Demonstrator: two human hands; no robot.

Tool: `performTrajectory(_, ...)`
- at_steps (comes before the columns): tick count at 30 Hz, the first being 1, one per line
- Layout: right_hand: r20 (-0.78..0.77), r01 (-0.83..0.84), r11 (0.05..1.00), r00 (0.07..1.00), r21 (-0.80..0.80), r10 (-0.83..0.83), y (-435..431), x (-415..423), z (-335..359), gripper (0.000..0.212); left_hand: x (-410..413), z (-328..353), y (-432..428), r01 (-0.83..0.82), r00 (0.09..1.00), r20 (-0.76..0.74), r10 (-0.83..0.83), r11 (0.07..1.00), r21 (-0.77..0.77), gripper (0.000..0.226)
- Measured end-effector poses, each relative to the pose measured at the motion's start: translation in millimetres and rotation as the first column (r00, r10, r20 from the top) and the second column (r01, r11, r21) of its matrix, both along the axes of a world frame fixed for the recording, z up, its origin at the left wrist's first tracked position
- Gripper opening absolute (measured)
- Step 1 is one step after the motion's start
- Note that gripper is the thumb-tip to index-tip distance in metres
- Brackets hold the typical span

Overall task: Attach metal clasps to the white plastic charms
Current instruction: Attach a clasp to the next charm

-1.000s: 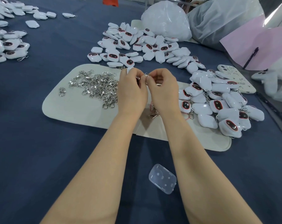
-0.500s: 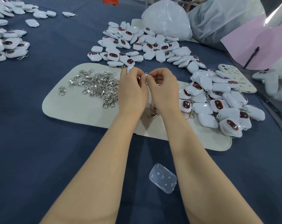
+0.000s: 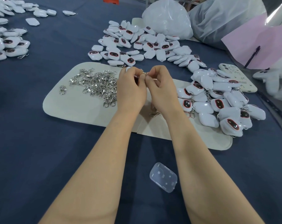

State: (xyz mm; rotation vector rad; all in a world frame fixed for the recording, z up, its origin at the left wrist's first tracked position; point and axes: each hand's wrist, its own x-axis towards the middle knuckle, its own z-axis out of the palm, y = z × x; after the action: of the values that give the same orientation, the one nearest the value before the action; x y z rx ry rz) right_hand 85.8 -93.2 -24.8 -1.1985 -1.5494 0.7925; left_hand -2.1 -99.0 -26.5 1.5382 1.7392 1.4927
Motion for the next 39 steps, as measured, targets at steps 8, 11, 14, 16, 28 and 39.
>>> performTrajectory(8, 0.068, 0.016, 0.999, 0.998, 0.034, -0.018, -0.7, 1.6, 1.8, 0.008, 0.5, -0.9, -2.1, -0.003, 1.000, -0.013, 0.003, 1.000, -0.014, 0.008)
performTrajectory(11, 0.104, 0.024, 0.999, 0.994, 0.044, -0.029, -1.3, 1.7, 1.4, 0.008, -0.5, -0.7, -1.9, 0.001, 1.000, -0.029, -0.002, 1.000, -0.016, 0.008)
performTrajectory(14, 0.131, 0.028, 0.998, 0.991, 0.054, -0.035, -1.0, 2.6, 0.9, 0.009, -2.4, -0.9, -0.8, 0.004, 0.999, -0.050, -0.005, 1.000, -0.024, 0.008)
performTrajectory(16, 0.159, 0.037, 0.997, 0.986, 0.072, -0.048, -0.8, 2.7, 0.0, 0.010, -2.3, -1.5, -0.9, 0.013, 0.998, -0.056, -0.014, 0.999, -0.033, 0.009)
performTrajectory(28, 0.186, 0.123, 0.984, 0.972, 0.130, -0.146, 0.2, 6.5, -2.0, 0.006, -1.9, 0.8, -2.8, 0.168, 0.959, 0.235, -0.158, 0.985, -0.024, 0.022)
performTrajectory(39, 0.218, 0.151, 0.983, 0.961, 0.109, -0.172, 3.0, 11.5, -2.7, 0.007, -1.2, 4.3, -6.0, 0.261, 0.935, 0.269, -0.230, 0.962, -0.086, 0.019)
